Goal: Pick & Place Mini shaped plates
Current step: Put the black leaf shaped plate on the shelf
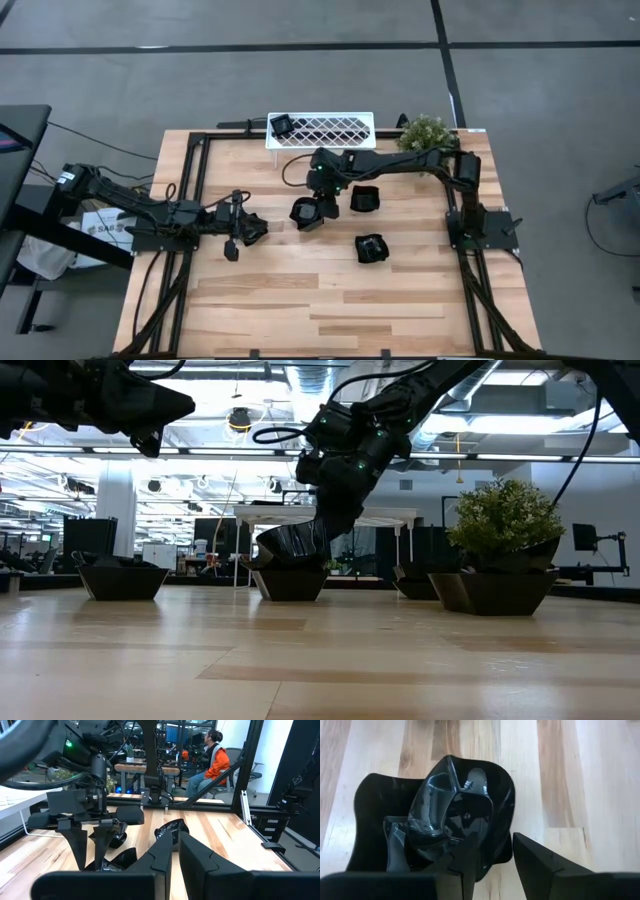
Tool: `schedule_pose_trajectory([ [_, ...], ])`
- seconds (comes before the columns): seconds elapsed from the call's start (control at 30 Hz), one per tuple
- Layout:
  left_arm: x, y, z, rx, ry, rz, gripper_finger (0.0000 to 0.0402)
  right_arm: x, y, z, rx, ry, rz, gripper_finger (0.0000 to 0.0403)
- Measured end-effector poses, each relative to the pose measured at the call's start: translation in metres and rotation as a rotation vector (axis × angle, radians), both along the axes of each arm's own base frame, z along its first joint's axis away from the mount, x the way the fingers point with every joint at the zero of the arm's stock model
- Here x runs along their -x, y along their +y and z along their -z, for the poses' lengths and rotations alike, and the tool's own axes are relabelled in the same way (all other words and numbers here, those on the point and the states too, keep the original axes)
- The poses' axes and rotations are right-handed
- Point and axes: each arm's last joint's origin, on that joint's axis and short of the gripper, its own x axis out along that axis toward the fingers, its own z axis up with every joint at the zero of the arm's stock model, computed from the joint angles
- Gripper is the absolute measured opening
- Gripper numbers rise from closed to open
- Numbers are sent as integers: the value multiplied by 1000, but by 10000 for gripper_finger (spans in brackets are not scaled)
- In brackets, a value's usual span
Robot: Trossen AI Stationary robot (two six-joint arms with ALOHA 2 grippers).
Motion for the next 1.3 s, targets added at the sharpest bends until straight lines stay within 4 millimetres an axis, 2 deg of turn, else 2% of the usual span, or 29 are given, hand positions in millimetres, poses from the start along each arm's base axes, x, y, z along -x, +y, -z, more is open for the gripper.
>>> schedule_pose_trajectory([
  [0.17,0,0,0,0,0,0,33,1,0,0,-2,8,0,105],
  [0.67,0,0,0,0,0,0,33,1,0,0,-2,8,0,4],
  [0.97,0,0,0,-1,0,0,33,0,0,-2,-2,10,0,2],
  [1.3,0,0,0,0,0,0,33,-6,-1,-33,14,8,-22,2],
])
